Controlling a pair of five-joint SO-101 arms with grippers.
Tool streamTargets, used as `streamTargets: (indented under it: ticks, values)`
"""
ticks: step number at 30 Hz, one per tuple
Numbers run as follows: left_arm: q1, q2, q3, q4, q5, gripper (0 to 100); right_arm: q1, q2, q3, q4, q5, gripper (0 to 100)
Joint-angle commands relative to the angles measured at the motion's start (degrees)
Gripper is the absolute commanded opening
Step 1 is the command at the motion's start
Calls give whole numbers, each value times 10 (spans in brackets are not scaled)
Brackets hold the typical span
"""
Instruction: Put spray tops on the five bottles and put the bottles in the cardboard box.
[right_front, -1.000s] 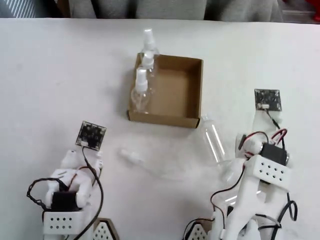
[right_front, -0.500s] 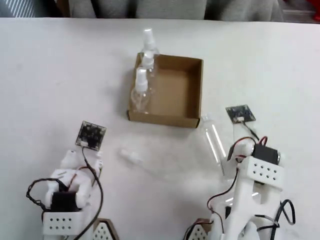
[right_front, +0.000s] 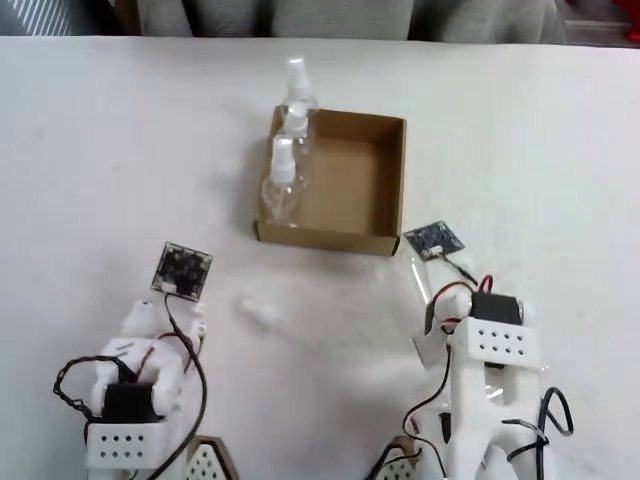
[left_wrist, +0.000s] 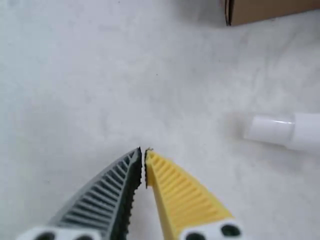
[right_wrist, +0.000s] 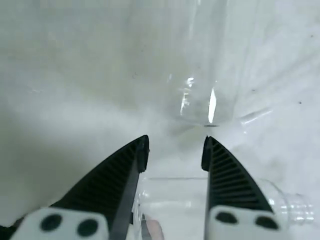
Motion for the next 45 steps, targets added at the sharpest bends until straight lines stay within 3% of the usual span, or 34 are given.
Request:
streamTargets:
  ticks: [1, 5, 11, 23, 30, 32, 45]
  values:
    - [-1, -7, 0, -6, -2, 24, 19, -4, 0, -22, -2, 155]
    - [-1, -7, 0, -6, -2, 24, 66, 11, 0, -28, 2, 158]
    - [-1, -7, 0, -7, -2, 24, 135, 136, -16, -151, 4, 158]
    - [-1, -7, 0, -7, -2, 24, 149, 318, -126, -167, -1, 154]
    - [-1, -7, 0, -7, -2, 24, 191, 320, -179, -167, 3, 11]
    - [-1, -7, 0, -7, -2, 24, 200, 320, -193, -166, 0, 26]
    - [-1, -7, 0, -10, -2, 24, 218, 320, -389, 17, -2, 15]
